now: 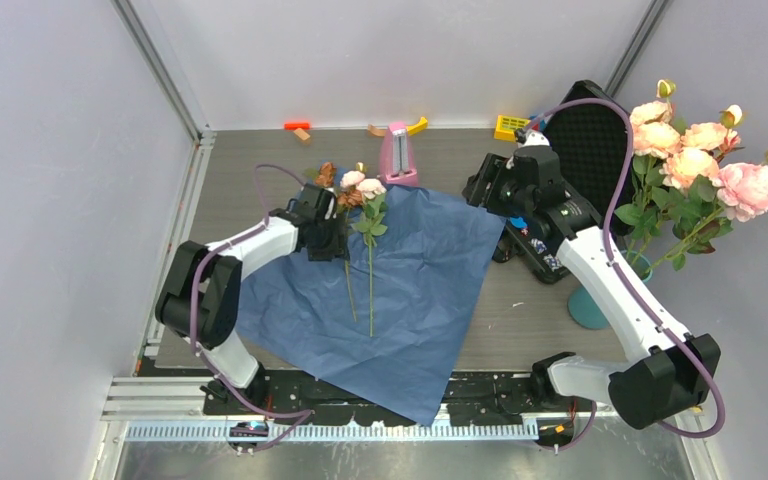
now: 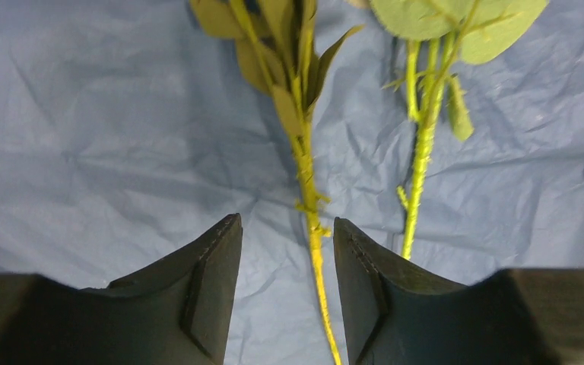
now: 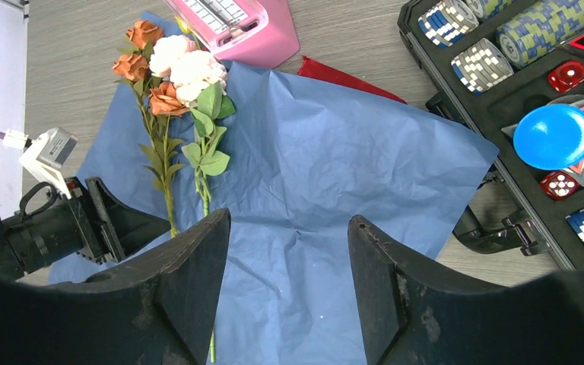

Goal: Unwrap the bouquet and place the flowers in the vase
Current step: Pick up the fake flower from the wrapping paper.

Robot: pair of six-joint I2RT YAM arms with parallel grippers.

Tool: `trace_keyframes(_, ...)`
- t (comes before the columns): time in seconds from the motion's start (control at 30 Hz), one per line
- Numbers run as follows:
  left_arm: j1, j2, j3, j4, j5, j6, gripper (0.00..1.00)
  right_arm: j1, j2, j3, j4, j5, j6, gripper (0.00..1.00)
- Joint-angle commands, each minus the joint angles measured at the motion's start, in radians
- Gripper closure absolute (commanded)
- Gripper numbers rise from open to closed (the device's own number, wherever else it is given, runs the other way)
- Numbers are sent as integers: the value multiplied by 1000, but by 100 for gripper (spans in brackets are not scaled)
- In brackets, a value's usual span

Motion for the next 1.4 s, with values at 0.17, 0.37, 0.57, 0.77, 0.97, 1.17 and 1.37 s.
trace_keyframes(0.17,-11,57,83,91,19,-32,53,5,-1,-10,61,-4,10,41)
trace_keyframes(0.37,-15,88,94,87,4,-35,62,6,8,-15,63,-9,8,45)
trace_keyframes(0.57,-28,112,124,30,-62,-26,68,6,18,-15,63,-18,9,48)
trace_keyframes(0.77,-41,130,148,-15,-134,-25,73,6,20,-20,59,-19,9,50)
trace_keyframes(0.97,-46,151,171,-58,-162,-27,75,6,11,-26,57,-19,8,51)
trace_keyframes(1.17,-49,155,171,-64,-158,-34,81,6,5,-30,53,-18,8,51)
trace_keyframes(1.37,-49,136,171,-60,-140,-47,100,6,-3,-27,49,-19,8,52)
